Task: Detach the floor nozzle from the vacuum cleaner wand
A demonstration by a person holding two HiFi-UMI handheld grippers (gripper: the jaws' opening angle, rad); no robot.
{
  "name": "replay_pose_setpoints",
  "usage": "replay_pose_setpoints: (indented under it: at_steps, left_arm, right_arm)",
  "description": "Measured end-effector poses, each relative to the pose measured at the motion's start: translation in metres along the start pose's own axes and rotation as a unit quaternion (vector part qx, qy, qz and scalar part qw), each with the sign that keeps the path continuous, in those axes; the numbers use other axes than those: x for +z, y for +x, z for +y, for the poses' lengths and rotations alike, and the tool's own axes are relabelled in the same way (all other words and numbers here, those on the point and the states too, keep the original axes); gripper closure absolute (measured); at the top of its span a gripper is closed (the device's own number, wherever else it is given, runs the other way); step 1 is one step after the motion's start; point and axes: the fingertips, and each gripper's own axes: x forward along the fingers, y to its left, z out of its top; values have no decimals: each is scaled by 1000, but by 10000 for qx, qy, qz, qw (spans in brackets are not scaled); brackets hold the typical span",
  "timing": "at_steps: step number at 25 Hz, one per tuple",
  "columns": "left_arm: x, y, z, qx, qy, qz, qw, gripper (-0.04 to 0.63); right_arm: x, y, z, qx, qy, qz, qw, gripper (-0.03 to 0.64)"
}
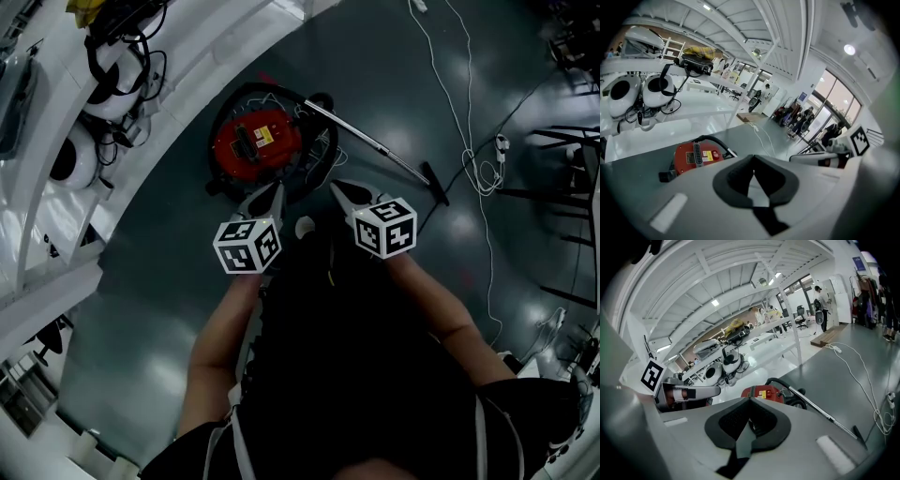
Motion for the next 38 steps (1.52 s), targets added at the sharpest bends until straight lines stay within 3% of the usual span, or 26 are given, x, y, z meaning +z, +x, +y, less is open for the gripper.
replay_pose_setpoints:
  at_steps: [6,10,16,28,38]
  left_arm:
    - [-1,14,7,112,-236,3,9997,586]
    - [5,33,11,199,-347,-31,9992,586]
    - [-3,69,17,357,-487,237,9979,586]
    - [-20,162,15,275,-579,742,9952,586]
    - [-13,238,49,593,-1048,565,9911,586]
  right_arm:
    - [-9,15,-24,-87,192,147,9997,620]
    - [-3,29,-33,23,48,263,9996,620]
    - [11,52,-57,130,65,295,9995,620]
    - [10,109,-118,368,6,786,9962,620]
    - [22,169,-182,409,-145,875,9952,620]
